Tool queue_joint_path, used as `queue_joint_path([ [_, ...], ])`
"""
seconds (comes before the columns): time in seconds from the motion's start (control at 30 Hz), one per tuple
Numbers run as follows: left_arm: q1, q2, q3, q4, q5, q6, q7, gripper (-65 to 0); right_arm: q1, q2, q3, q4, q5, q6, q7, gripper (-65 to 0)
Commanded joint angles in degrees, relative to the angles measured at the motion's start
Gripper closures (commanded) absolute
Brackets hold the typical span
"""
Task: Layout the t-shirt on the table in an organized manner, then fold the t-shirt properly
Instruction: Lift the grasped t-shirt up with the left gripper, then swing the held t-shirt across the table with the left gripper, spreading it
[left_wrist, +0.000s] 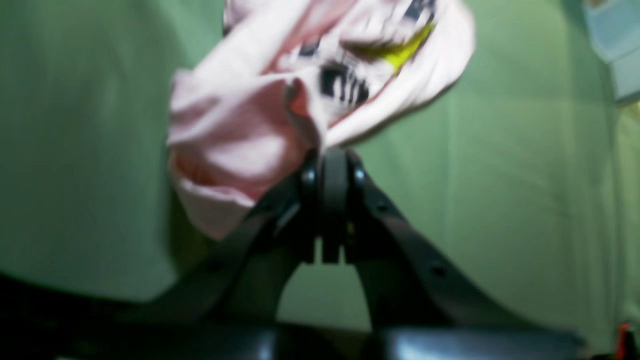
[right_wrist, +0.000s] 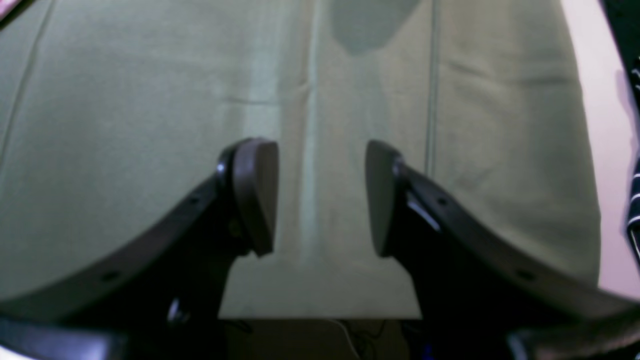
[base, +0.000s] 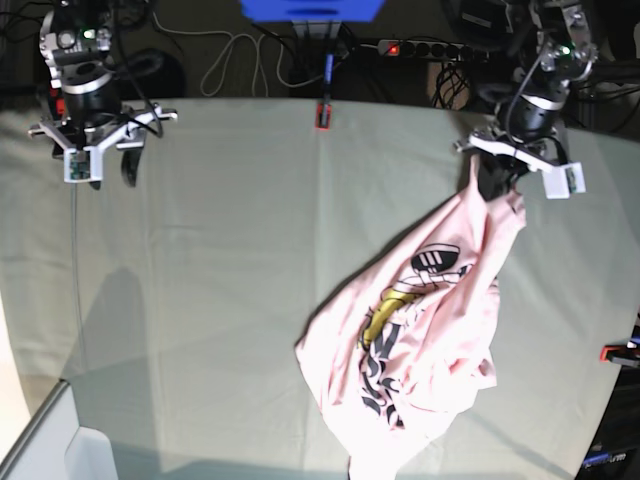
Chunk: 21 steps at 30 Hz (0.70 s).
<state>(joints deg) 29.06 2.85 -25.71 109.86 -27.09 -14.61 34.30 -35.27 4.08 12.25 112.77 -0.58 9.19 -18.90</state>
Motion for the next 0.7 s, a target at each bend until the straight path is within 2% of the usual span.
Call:
queue_joint_path([
  [0.0, 0.35, -0.35, -0.26, 0.51, -0.64, -0.2, -1.03, -0.7, -0.21, 0.28, 0.1, 1.12, 0.36, 0.08, 1.27, -29.2],
  [0.07, 0.44, -0.7, -1.14, 0.95, -0.64, -0.2, 2.05, -4.8, -0.12, 0.28, 0.19, 1.03, 0.36, 0.08, 1.27, -29.2],
  [0.17, 0.08, -1.75, -3.34, 2.8, -3.19, -0.29, 7.41, -21.7, 1.02, 0.1, -0.16, 1.03, 0.36, 0.08, 1.27, -29.2],
  [0.27, -0.88, -2.46, -5.36, 4.38, -6.27, -0.29, 6.35, -32.5, 1.46, 0.1, -0.16, -0.11, 0.36, 0.08, 1.27, -29.2],
  [0.4, -7.3, -2.46, -9.85, 4.2, -8.47, -0.03, 4.16, -33.0, 1.82, 0.1, -0.16, -1.34, 0.36, 0.08, 1.27, -29.2],
  [0.5, -18.03, -2.54, -11.69, 1.74, -8.03, 0.15, 5.39, -33.0, 1.82, 0.28, -0.25, -2.13, 0.36, 0.08, 1.27, -29.2],
  [0.67, -35.34, -1.84, -11.52, -12.68, -1.61, 0.15, 7.59, -33.0, 1.55, 0.45, 0.01, -2.13, 0.27, 0.08, 1.27, -29.2],
])
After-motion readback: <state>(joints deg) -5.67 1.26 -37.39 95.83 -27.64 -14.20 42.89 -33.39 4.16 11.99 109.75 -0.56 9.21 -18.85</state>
